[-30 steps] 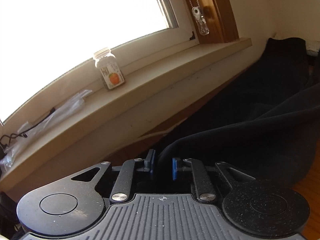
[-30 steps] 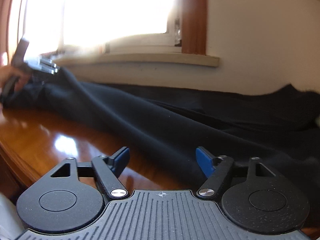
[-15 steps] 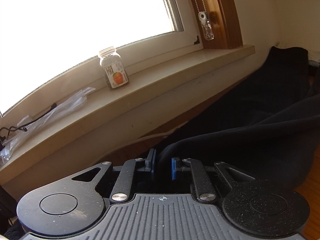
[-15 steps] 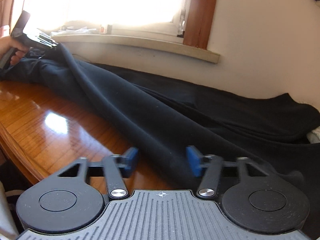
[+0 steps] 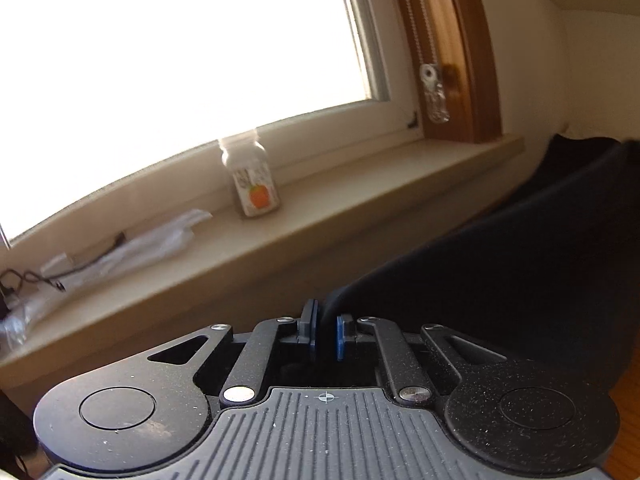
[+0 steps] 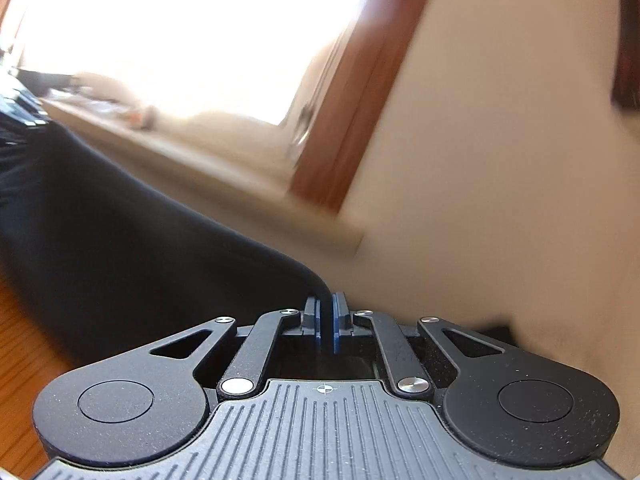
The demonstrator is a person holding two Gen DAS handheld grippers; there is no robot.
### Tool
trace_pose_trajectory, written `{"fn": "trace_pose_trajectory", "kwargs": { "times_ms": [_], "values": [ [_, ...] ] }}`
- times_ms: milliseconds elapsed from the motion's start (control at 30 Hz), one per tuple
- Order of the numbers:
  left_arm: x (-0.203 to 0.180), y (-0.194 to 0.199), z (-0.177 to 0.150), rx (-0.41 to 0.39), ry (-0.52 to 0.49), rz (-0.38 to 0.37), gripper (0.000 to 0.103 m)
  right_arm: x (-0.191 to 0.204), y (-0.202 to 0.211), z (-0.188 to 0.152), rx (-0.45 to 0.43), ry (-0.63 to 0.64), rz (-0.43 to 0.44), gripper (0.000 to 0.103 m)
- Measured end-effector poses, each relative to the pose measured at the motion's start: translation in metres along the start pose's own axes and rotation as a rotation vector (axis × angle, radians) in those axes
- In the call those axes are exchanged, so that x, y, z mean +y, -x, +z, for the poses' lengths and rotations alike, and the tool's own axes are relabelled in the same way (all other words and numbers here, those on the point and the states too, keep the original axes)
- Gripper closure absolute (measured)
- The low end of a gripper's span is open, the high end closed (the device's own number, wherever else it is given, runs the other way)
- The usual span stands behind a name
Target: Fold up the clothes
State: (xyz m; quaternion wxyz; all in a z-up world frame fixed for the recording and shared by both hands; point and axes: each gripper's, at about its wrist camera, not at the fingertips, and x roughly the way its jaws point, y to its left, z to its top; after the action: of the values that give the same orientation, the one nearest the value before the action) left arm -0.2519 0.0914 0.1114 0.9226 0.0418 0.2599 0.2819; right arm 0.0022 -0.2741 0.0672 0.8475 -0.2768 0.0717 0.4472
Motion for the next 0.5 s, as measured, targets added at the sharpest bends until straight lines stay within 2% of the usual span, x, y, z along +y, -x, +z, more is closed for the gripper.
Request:
{"fn": "trace_pose_trajectory", "kwargs": {
  "times_ms": [100, 200, 267, 300, 400, 500],
  "values": [
    [0.012, -0.017, 0.004, 0.005, 0.032, 0.017, 0.094, -0.003, -0.038, 0.029, -0.001, 0.064, -0.059, 0.096],
    [0.017, -0.043, -0.007, 0.088, 0.056, -0.015, 0.093, -0.004, -0.077, 0.051, 0.017, 0.109, -0.098, 0.094],
    [0.017, -0.057, -0.02, 0.134, 0.064, -0.039, 0.091, 0.003, -0.104, 0.044, 0.087, 0.077, -0.065, 0.083],
    [0.017, -0.061, -0.025, 0.144, 0.07, -0.053, 0.088, 0.005, -0.11, 0.041, 0.097, 0.054, -0.049, 0.081],
    [0.021, -0.067, -0.035, 0.155, 0.103, -0.091, 0.084, 0.006, -0.107, 0.034, 0.056, -0.041, 0.009, 0.069],
    [0.023, -0.07, -0.039, 0.163, 0.119, -0.129, 0.078, 0.006, -0.097, 0.032, 0.028, -0.14, 0.176, 0.062]
  ]
}}
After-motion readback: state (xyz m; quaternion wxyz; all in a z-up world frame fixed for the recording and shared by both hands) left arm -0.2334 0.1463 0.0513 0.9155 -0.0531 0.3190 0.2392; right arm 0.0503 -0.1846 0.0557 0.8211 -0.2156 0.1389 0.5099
